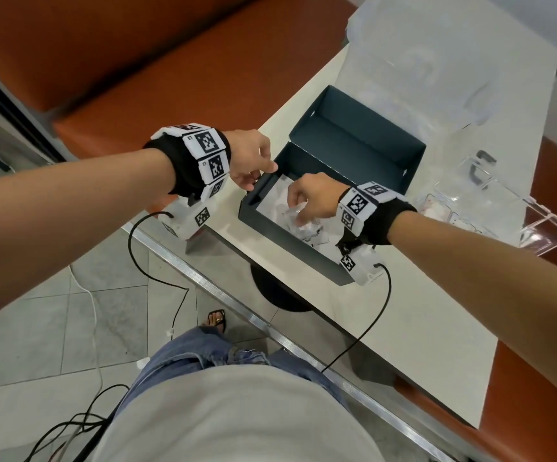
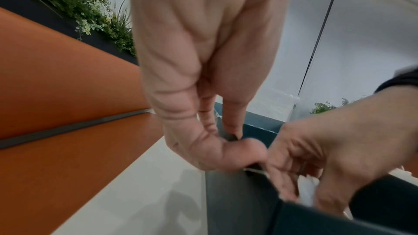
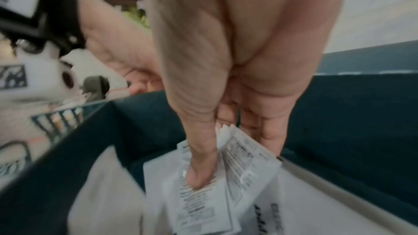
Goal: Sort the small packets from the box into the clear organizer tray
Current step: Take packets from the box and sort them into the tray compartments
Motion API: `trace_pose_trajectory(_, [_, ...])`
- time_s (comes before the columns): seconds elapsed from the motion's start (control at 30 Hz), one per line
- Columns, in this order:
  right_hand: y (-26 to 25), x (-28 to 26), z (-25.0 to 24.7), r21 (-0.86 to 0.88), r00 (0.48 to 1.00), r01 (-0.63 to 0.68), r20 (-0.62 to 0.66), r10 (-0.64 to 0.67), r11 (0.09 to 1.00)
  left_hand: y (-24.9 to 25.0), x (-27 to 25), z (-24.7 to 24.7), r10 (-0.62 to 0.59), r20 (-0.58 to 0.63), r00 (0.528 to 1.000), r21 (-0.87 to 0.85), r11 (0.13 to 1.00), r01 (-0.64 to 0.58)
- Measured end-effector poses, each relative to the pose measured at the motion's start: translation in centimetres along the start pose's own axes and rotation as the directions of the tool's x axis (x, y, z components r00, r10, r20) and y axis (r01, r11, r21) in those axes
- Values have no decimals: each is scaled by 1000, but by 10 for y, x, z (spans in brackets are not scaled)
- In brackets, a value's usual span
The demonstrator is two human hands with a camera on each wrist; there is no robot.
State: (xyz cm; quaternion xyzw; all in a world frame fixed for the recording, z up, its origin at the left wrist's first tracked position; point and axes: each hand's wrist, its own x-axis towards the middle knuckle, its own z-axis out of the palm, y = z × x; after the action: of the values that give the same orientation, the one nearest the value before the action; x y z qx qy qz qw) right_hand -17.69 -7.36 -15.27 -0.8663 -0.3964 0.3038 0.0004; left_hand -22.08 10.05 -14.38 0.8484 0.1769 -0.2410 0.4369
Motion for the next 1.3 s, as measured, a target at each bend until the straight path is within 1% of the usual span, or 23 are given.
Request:
trace_pose_trajectory(0.1, [15,-14,-16,207,988,-65,-121,92,976,12,-4,-5,15,-58,998,141,990,-7])
trace_pose_trajectory(0.17, [26,-30,-29,421,972,-86,-163,169,903,25,-3,-7,150,-178,973,283,954,-96])
trace_pose_trajectory(0.23, [35,-50,-40,645,949,-54,-205,241,762,40,-3,-6,291,-286,913,245,943,-223])
trace_pose_trajectory(0.3, [42,-70,-50,837,919,31,-239,314,547,58,-4,-1,345,-303,888,64,937,-343])
trace_pose_trajectory(0.37, [47,-86,-59,942,888,146,-259,379,302,78,-8,9,347,-223,911,-179,904,-388])
trace_pose_trajectory(0.43, [52,-97,-66,962,867,253,-272,418,102,98,-14,23,326,-56,944,-417,851,-319])
trace_pose_trajectory(0.5, [55,-104,-70,949,845,314,-275,459,-9,110,-16,38,343,123,931,-571,792,-216])
trace_pose_trajectory(0.57, [58,-109,-71,932,816,360,-292,499,-45,120,-17,52,405,254,878,-673,726,-141])
trace_pose_trajectory(0.6, [57,-111,-69,927,802,375,-308,513,-30,124,-18,57,444,287,849,-716,689,-118])
trace_pose_trajectory(0.63, [57,-111,-67,925,783,379,-336,523,27,128,-19,61,471,299,830,-759,644,-92])
trace_pose_trajectory(0.67, [56,-110,-64,920,758,369,-380,529,133,132,-20,64,473,291,832,-801,596,-59])
trace_pose_trajectory(0.73, [53,-106,-58,866,718,311,-484,501,392,135,-22,67,388,272,881,-871,488,54])
trace_pose_trajectory(0.8, [51,-99,-53,788,723,263,-543,427,557,131,-21,66,303,246,921,-900,424,100])
trace_pose_trajectory(0.83, [51,-96,-52,760,734,259,-556,390,596,126,-19,64,266,209,941,-890,450,70])
trace_pose_trajectory(0.93, [54,-80,-44,723,760,152,-521,388,674,104,-14,47,139,18,990,-745,662,-79])
trace_pose_trajectory(0.97, [53,-74,-40,684,798,70,-475,370,726,94,-12,39,96,-30,995,-691,717,-90])
trace_pose_trajectory(1.0, [52,-68,-33,601,865,-14,-394,311,799,83,-11,31,59,-60,996,-647,758,-84])
trace_pose_trajectory(1.03, [48,-64,-26,471,937,-86,-262,232,878,73,-10,24,26,-76,997,-615,786,-67])
trace_pose_trajectory(1.07, [43,-59,-18,316,980,-134,-97,173,939,63,-10,18,-3,-88,996,-590,806,-50])
trace_pose_trajectory(1.13, [30,-52,-2,38,969,-176,183,166,984,45,-11,10,-41,-118,992,-546,837,-30])
trace_pose_trajectory(1.17, [24,-48,5,-69,950,-168,253,180,983,38,-11,7,-52,-133,990,-526,850,-26])
trace_pose_trajectory(1.23, [15,-40,15,-217,945,-113,279,173,970,26,-13,3,-64,-152,986,-495,869,-20])
trace_pose_trajectory(1.3, [5,-32,18,-254,955,-53,269,123,966,16,-14,3,-66,-149,987,-491,871,-16])
